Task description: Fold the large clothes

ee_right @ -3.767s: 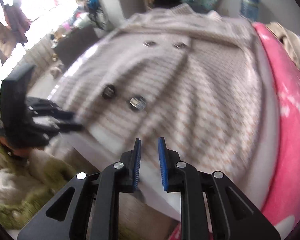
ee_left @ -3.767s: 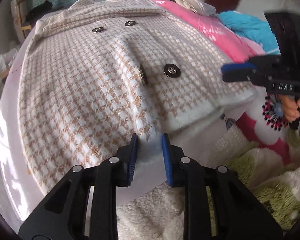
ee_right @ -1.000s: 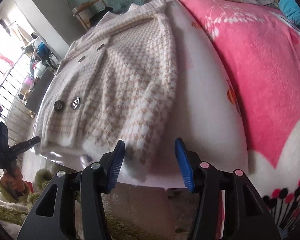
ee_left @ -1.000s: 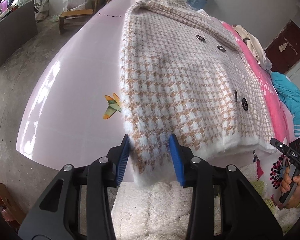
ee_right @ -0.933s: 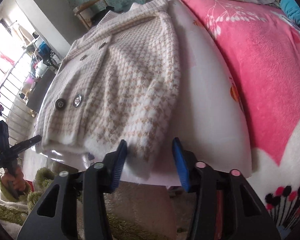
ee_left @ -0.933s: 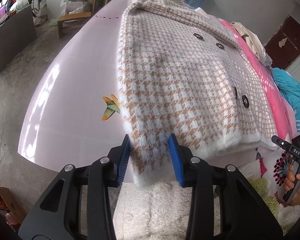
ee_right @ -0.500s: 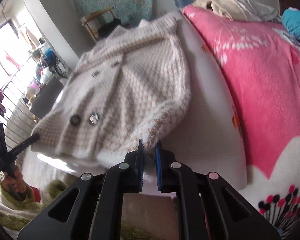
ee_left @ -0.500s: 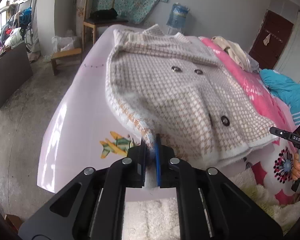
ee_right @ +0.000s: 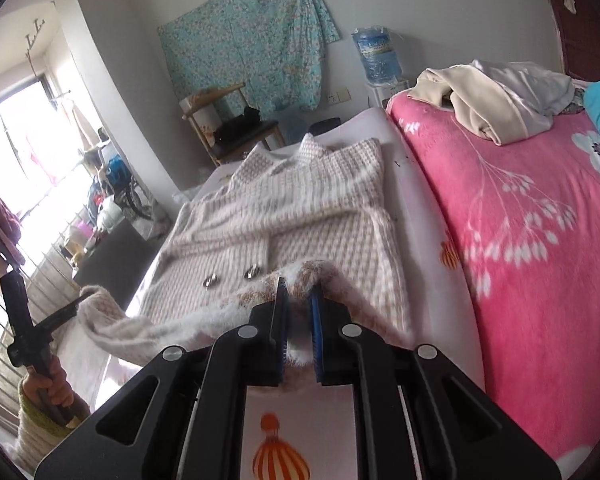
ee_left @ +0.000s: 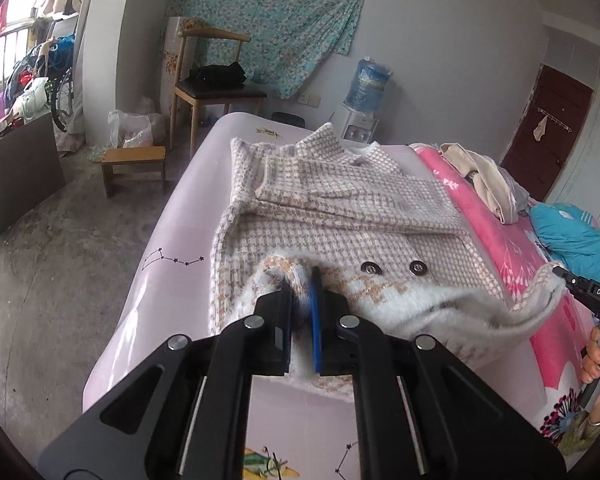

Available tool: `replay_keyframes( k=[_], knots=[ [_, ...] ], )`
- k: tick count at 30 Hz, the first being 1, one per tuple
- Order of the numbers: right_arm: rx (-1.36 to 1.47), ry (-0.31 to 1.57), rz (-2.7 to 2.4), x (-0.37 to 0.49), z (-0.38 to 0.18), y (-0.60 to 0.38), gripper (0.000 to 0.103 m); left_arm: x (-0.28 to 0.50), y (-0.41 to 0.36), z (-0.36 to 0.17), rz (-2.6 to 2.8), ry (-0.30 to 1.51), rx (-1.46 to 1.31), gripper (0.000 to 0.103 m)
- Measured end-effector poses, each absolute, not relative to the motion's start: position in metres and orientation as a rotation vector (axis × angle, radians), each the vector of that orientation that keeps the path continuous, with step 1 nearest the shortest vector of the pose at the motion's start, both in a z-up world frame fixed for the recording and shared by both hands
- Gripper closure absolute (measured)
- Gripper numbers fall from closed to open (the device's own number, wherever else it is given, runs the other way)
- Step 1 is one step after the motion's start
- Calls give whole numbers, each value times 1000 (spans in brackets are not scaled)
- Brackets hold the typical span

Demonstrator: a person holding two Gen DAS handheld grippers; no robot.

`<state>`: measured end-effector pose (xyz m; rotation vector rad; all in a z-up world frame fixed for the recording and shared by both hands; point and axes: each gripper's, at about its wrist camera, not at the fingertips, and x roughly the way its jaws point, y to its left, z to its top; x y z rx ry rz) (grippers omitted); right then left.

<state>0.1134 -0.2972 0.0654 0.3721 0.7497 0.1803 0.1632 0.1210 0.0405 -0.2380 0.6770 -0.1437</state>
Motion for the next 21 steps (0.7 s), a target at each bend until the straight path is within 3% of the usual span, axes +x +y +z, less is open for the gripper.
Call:
replay_keyframes(
  k=[7,9,11,12,19,21],
  knots=[
    [462,819,157,195,17,-309,90,230,142,10,-135,745,-342,88],
    [483,858,157,212,-2,-313,80,245,153,-3,-137,781,-402,70],
    [476,882,100,221,-14,-318,53,252,162,-10,-109,784,-429,53],
    [467,875,77,221,-16,-320,50,252,164,-12,-106,777,-430,53],
    [282,781,197,192,20,-285,50,225,142,9,-276,711,-354,55],
    [154,812,289,184,18,-248,55,217,112,7,-384,738,-285,55]
  ],
)
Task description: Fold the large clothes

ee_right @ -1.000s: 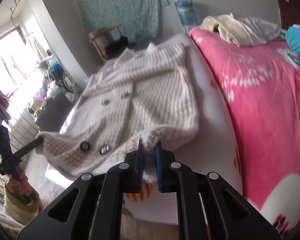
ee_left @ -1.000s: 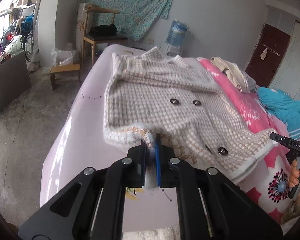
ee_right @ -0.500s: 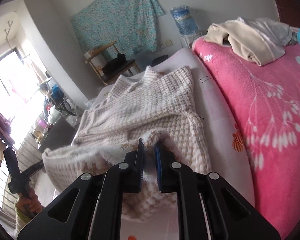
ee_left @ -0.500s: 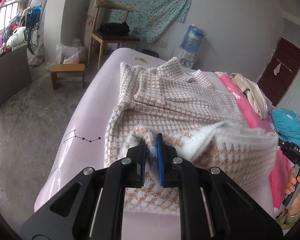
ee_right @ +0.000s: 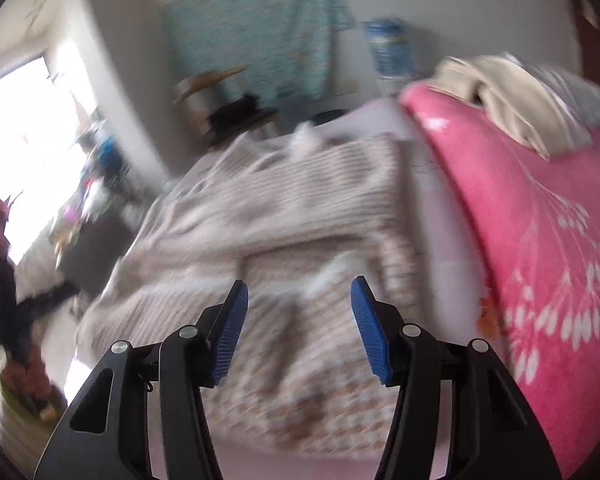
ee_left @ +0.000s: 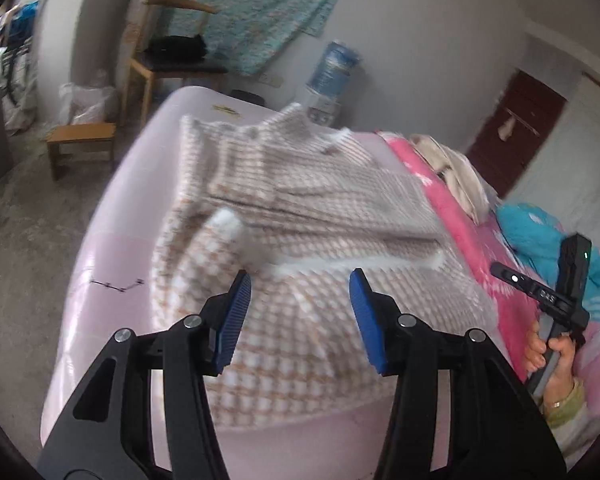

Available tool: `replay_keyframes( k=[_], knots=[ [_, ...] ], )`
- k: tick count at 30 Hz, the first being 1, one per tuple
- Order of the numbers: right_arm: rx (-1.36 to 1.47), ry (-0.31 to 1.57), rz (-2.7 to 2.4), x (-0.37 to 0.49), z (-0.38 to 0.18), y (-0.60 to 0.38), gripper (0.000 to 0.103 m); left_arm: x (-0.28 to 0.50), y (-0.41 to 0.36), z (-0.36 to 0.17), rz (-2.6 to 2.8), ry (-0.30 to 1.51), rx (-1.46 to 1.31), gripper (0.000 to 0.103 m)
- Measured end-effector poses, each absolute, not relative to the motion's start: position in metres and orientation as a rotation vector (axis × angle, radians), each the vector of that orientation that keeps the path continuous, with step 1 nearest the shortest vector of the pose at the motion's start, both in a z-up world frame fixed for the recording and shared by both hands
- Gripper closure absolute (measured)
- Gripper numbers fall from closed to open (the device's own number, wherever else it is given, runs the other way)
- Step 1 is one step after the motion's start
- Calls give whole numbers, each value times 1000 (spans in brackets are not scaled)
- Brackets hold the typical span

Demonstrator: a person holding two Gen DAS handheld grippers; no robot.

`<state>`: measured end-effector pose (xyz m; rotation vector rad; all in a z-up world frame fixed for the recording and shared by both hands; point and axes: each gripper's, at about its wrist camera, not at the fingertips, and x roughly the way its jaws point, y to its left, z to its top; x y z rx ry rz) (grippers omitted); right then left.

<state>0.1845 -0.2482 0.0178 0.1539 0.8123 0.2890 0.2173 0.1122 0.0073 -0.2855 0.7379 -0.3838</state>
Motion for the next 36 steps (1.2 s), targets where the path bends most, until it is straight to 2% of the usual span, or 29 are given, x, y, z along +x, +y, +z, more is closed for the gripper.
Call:
replay_keyframes(
  k=[2,5,7,11,16,19,20,21,22,23,25,27,28,30,32,36],
  knots=[
    [20,871,333,180,4,-214,73,214,81,-3,-445,795,-213,55],
    [-71,953,360,178,-20,-194,84,212,52,-30,-385,883,-85,54],
    [-111,1031,328,180,-43,-194,85,212,54,-49,-323,950,-76,53],
    [-88,1049,308,173,-34,-203,87,199,65,-47,-315,937,-92,54],
    [-47,955,295,185,-11,-206,87,207,74,-29,-303,846,-101,54],
    [-10,941,240,208,-17,-212,84,228,93,-34,-152,821,-129,54],
    [-11,966,193,215,-28,-218,82,234,105,-44,-89,848,-150,56],
    [-10,1000,149,221,-40,-225,79,237,115,-53,-72,858,-183,63],
    [68,975,168,220,-45,-237,74,232,121,-52,-80,819,-207,64],
    [133,986,185,219,-45,-247,74,229,125,-51,-86,825,-218,64],
    [167,1001,163,212,-37,-253,72,224,127,-45,-81,830,-230,61],
    [197,978,164,196,-23,-260,63,213,132,-36,-91,816,-262,55],
    [214,966,174,187,-17,-263,55,205,133,-31,-99,808,-276,54],
    [240,945,194,165,-4,-271,53,187,136,-22,-141,785,-303,53],
    [247,933,192,143,5,-278,43,169,138,-19,-190,768,-332,48],
    [283,980,150,106,-2,-291,41,139,140,-37,-263,812,-447,47]
  ],
)
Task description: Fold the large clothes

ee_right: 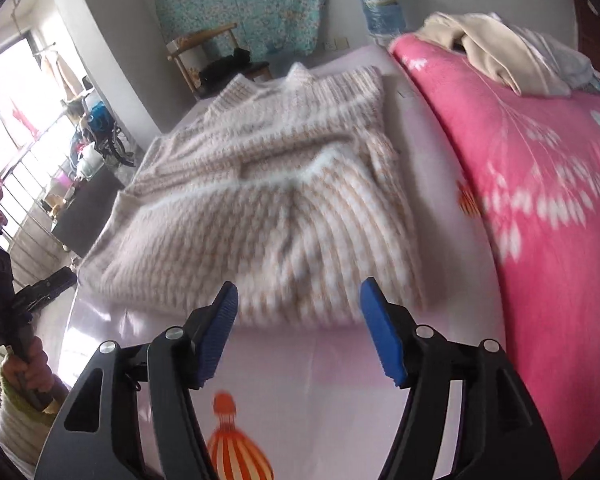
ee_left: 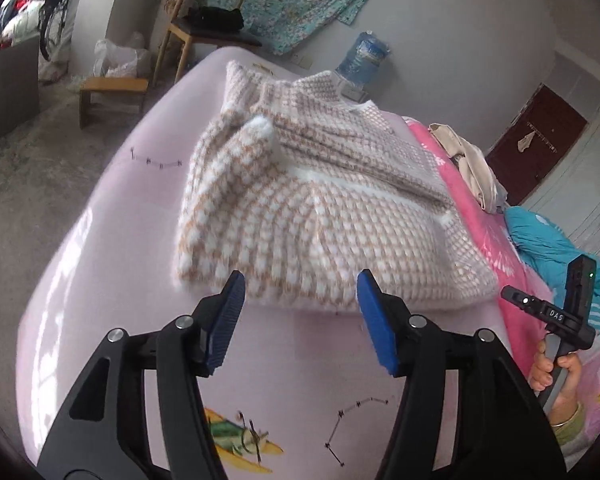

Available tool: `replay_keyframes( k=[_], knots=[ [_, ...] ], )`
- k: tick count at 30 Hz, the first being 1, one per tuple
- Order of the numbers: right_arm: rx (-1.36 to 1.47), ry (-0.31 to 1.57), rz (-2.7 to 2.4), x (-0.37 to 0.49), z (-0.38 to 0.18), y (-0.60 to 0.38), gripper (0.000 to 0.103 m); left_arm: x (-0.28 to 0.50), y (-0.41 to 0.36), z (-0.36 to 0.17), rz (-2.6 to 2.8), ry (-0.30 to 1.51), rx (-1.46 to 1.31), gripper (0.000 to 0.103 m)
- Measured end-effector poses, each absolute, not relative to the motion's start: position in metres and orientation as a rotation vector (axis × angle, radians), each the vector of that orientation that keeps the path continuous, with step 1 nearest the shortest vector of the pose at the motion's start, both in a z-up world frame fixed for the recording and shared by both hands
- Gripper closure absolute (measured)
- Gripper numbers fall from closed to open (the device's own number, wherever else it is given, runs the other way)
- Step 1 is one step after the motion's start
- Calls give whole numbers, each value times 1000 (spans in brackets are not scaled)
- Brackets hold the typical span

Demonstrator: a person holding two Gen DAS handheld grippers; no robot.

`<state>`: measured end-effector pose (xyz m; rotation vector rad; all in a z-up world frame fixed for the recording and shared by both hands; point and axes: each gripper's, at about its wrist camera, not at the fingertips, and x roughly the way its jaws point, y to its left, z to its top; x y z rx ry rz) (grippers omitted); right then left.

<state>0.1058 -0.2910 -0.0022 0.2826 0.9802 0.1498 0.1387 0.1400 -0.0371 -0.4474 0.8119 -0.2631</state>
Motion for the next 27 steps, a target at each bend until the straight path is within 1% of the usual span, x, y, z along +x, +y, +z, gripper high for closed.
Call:
replay_keyframes(
  k=[3,5,8,11,14,16,17,18,19,20,24,27],
  knots=[
    [329,1041,87,102,-25,-301,40,139,146,-63,-235,865,-554,47],
    [362,1047,65,112,-36,-302,40,143,157,-72,-244,822,-656,47],
    [424,1009,18,128,-43,-306,40,158,170,-80,-258,782,-780,47],
    [493,944,-39,140,-47,-307,40,170,170,-81,-230,762,-817,50],
    [512,864,-106,148,-51,-299,40,177,156,-78,-147,756,-749,61],
    [469,837,-145,154,-52,-288,41,181,151,-75,-94,753,-692,67],
    [446,832,-157,158,-51,-284,51,184,144,-73,-58,754,-643,72],
    [413,836,-172,162,-52,-280,58,185,140,-71,-36,753,-604,76],
    [406,837,-168,165,-52,-279,70,185,134,-68,-12,751,-556,78],
    [410,833,-148,166,-48,-278,82,183,130,-65,2,748,-517,83],
    [300,745,-112,149,-10,-267,88,163,115,-33,30,667,-359,94],
    [266,686,-87,139,18,-262,93,144,109,-6,17,594,-315,95]
  ],
)
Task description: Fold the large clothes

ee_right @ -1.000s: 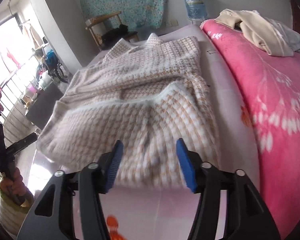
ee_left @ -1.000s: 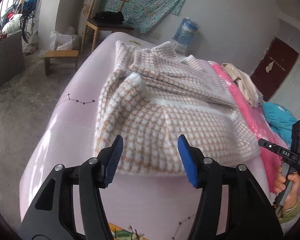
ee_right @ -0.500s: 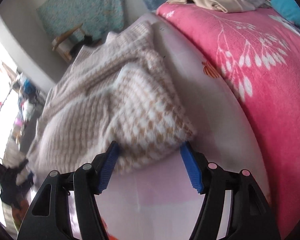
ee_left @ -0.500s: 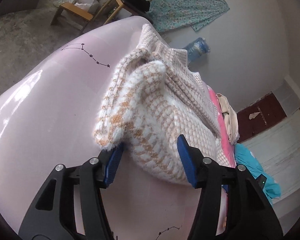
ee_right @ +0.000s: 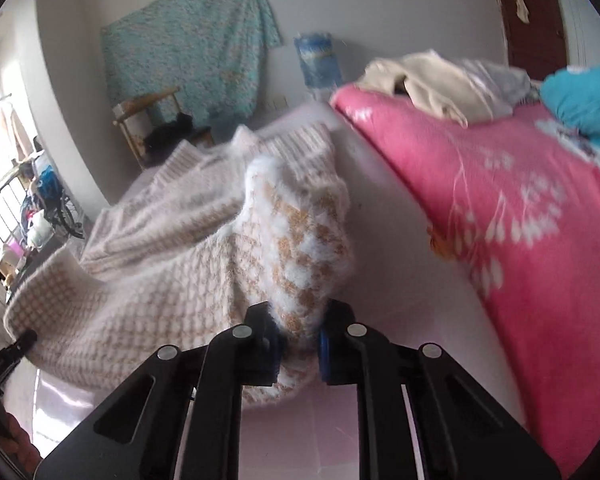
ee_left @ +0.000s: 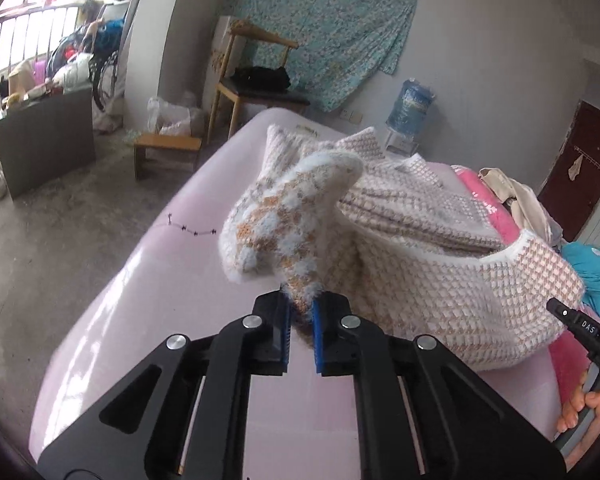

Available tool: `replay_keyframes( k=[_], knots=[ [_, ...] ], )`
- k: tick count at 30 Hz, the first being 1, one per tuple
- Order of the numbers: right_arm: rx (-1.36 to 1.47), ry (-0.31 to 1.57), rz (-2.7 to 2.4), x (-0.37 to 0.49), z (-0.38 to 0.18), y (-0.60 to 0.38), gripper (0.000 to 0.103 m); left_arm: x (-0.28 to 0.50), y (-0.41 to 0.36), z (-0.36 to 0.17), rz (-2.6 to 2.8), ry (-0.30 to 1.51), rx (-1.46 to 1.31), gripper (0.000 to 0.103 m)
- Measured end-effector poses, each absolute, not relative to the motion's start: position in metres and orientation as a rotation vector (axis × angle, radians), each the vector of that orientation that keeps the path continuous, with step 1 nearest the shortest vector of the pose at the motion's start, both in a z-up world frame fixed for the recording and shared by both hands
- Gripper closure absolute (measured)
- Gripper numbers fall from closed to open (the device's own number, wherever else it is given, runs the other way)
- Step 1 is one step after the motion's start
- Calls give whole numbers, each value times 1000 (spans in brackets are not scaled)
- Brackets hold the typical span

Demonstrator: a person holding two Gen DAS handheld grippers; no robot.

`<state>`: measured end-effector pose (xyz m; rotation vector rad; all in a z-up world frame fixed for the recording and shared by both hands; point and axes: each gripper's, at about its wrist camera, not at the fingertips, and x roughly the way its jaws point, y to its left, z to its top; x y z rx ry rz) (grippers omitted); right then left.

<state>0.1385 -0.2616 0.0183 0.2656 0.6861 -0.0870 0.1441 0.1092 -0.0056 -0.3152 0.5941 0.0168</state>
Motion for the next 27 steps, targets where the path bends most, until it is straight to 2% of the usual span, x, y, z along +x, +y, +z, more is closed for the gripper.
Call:
replay_keyframes(
  k=[8,13,15,17,19,21,23,25,27],
  knots=[
    [192,609,-23,76,74,-263,95,88,116,41,-86,563,-305,96],
    [218,720,41,23,66,-271,94,37,143,28,-134,668,-383,95],
    [255,824,64,21,40,-279,89,30,157,0,-132,756,-457,84],
    [287,943,86,26,11,-288,75,29,171,-31,-95,829,-513,77],
    [293,1051,75,30,-9,-296,71,29,190,-59,-53,904,-615,74],
    [319,1094,82,28,-11,-306,62,24,207,-63,-50,884,-695,61],
    [318,1072,79,24,0,-315,49,16,218,-49,-1,816,-663,61],
    [308,1031,63,19,14,-324,44,16,220,-35,9,772,-601,60],
    [307,991,44,22,25,-332,43,25,214,-22,-20,752,-546,60]
  ],
)
